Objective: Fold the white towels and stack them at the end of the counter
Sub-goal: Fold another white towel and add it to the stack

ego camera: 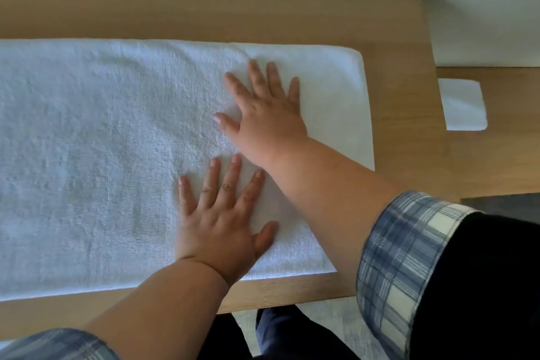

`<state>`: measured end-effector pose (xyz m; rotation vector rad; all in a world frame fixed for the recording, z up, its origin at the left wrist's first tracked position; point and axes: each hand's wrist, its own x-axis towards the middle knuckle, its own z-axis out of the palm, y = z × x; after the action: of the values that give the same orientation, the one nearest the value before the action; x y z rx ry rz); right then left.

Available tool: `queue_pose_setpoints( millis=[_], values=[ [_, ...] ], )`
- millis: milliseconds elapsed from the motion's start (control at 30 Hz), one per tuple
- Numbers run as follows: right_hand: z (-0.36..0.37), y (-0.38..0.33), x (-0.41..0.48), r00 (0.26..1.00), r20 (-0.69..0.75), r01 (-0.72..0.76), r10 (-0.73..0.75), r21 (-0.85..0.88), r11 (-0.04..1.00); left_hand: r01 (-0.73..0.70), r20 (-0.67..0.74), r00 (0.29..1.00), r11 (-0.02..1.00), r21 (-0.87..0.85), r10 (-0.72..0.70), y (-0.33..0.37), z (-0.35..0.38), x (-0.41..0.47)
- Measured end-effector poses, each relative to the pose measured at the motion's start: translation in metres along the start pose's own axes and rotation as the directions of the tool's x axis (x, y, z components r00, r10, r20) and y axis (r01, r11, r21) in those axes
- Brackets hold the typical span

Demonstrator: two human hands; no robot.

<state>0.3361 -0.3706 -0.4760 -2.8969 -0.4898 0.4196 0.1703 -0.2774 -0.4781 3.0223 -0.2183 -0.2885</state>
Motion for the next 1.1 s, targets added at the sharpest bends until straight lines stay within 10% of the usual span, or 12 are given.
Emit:
queue_pose_setpoints(
  millis=[633, 800, 933, 1100],
  values=[
    [-0.014, 0.123, -0.146, 0.868, 0.046, -0.491, 0.494, 0.215, 0.844, 0.047, 0.099, 0.993, 0.992, 0.119, -0.059, 0.005, -0.005, -0.001],
    [-0.026, 0.099, -0.183, 0.763, 0.215, -0.555, 0.609, 0.701, 0.448, -0.012, 0.173, 0.985, 0.997, 0.081, -0.002, 0.02, -0.02, -0.001],
    [-0.041, 0.099, -0.176, 0.652, 0.496, -0.712, 0.574, 0.661, 0.237, -0.282, 0.213, 0.94, 0.958, 0.048, 0.266, 0.053, -0.034, -0.006],
    [-0.055, 0.091, -0.169, 0.629, 0.657, -0.746, 0.416, 0.66, 0.084, -0.179, 0.325, 0.925, 0.981, -0.078, 0.195, 0.091, -0.05, -0.006]
  ],
)
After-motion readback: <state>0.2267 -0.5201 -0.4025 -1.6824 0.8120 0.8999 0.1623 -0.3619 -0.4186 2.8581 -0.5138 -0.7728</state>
